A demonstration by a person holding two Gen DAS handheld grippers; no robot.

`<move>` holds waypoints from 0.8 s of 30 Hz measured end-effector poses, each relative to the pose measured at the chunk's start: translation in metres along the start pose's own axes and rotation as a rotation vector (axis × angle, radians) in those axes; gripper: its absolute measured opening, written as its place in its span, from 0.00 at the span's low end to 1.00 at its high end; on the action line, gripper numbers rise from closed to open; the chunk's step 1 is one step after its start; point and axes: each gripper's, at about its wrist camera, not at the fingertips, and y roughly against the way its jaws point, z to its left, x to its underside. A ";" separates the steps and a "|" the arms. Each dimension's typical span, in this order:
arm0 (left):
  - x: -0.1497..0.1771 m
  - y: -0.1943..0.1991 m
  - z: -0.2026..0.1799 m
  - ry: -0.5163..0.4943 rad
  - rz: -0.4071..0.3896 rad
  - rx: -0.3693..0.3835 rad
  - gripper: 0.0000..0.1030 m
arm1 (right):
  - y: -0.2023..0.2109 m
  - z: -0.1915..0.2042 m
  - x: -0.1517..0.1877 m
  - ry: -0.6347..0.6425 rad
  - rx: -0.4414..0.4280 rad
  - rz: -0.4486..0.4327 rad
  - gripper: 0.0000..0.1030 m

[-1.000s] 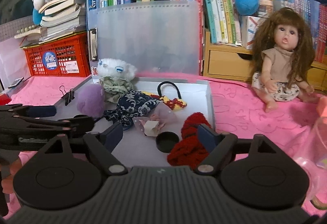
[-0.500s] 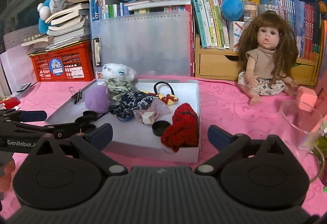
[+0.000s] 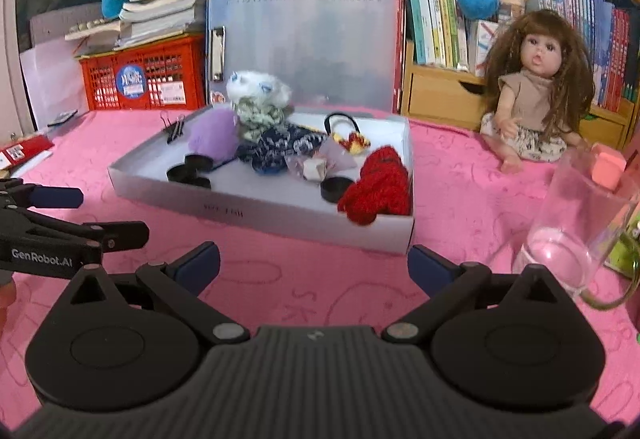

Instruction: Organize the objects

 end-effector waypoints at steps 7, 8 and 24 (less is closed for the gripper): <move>0.005 -0.007 -0.001 -0.012 0.026 -0.032 1.00 | -0.011 0.001 0.010 -0.019 0.018 0.050 1.00; 0.006 -0.009 -0.001 -0.011 0.031 -0.034 1.00 | -0.012 0.001 0.011 -0.019 0.022 0.054 1.00; 0.006 -0.019 0.002 0.007 0.079 -0.050 1.00 | -0.029 -0.004 0.013 -0.053 0.057 0.121 1.00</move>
